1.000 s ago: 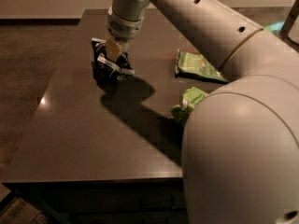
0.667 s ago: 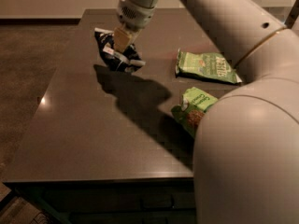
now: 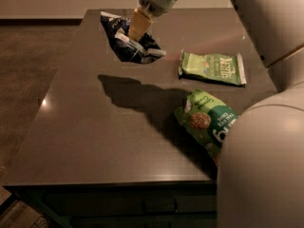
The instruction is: Pick blue chip bag
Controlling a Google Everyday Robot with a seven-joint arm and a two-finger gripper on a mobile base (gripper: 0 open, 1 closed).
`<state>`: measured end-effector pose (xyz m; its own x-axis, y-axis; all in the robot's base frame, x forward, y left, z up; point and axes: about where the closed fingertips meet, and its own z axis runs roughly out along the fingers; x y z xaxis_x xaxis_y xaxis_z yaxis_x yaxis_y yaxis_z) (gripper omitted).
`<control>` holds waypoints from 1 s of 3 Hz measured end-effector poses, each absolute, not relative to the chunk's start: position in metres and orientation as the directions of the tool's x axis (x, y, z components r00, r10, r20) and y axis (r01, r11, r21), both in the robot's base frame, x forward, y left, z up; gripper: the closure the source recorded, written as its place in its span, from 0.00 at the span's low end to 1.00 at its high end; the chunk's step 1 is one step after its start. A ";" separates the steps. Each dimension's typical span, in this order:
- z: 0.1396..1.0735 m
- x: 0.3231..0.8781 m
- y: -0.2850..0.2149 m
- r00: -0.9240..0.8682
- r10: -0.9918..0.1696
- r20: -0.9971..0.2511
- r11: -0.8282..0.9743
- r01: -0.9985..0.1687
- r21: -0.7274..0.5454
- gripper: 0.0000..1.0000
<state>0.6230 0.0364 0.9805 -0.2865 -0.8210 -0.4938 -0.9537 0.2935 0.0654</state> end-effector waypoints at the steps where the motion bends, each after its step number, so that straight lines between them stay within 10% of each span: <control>1: 0.999 0.616 0.029 -0.253 -0.809 -0.531 0.265 -0.963 0.056 1.00; 3: 1.022 0.613 0.031 -0.202 -0.779 -0.593 0.231 -0.972 0.028 1.00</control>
Offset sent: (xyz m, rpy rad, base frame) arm -0.0403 -0.0307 0.0589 0.0849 -0.0263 0.1301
